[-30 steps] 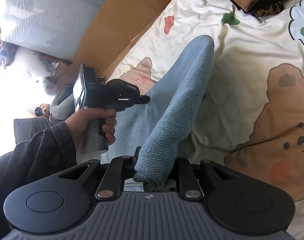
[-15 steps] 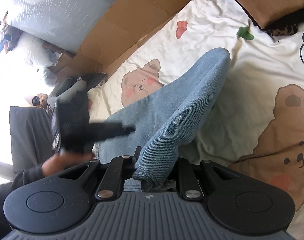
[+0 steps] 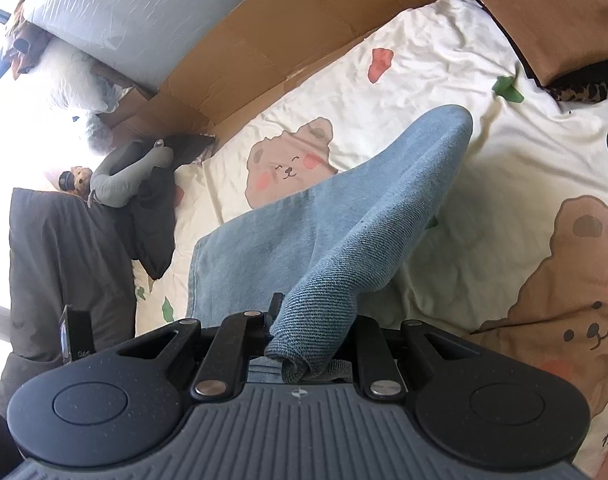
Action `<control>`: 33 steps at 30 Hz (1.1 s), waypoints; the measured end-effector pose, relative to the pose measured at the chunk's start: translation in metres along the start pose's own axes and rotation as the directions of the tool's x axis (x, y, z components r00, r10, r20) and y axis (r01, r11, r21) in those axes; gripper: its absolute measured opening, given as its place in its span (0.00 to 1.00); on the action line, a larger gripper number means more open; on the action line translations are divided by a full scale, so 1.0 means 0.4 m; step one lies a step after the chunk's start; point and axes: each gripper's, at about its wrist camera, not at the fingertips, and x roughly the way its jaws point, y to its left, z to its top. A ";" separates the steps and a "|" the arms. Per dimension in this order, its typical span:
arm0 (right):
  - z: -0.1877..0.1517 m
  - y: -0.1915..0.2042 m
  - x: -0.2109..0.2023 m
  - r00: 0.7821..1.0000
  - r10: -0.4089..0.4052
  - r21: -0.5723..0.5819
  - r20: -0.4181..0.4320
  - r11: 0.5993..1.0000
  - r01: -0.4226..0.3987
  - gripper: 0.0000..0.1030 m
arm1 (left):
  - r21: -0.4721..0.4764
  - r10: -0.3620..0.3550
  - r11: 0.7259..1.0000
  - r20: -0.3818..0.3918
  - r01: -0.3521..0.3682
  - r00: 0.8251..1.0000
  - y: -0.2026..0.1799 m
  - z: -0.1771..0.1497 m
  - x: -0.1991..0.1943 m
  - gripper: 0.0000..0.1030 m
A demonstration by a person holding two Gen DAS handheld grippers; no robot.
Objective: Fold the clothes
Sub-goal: 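Lift the folded jeans by the corner with the right gripper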
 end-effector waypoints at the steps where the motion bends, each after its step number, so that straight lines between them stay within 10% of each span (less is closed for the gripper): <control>1: 0.003 0.004 -0.001 1.000 -0.003 -0.004 -0.001 1.000 0.003 0.14 | -0.002 -0.001 1.000 0.006 0.001 1.000 0.009 -0.002 -0.003 0.60; 33: -0.022 0.382 0.095 0.996 -0.089 -0.396 -0.010 0.915 0.078 0.14 | -0.115 -0.247 0.959 0.121 0.260 0.962 0.183 -0.048 0.054 0.63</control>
